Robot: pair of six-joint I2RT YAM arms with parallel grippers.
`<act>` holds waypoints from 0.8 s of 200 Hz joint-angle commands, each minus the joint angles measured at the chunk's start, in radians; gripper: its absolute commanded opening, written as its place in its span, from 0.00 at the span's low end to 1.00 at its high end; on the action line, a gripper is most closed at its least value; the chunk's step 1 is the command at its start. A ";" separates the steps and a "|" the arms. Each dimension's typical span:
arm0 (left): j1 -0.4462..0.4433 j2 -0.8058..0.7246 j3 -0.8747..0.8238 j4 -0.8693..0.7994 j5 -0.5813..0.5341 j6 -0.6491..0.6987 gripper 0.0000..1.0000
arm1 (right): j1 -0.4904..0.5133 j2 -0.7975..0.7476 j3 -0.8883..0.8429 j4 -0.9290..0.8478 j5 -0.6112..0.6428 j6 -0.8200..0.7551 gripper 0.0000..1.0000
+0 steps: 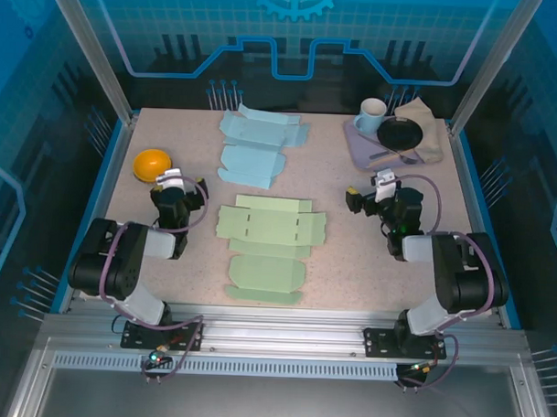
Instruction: Fold the paper box
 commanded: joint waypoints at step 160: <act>0.034 -0.064 0.006 -0.151 0.266 0.067 0.99 | -0.015 -0.057 -0.026 -0.166 0.172 0.039 1.00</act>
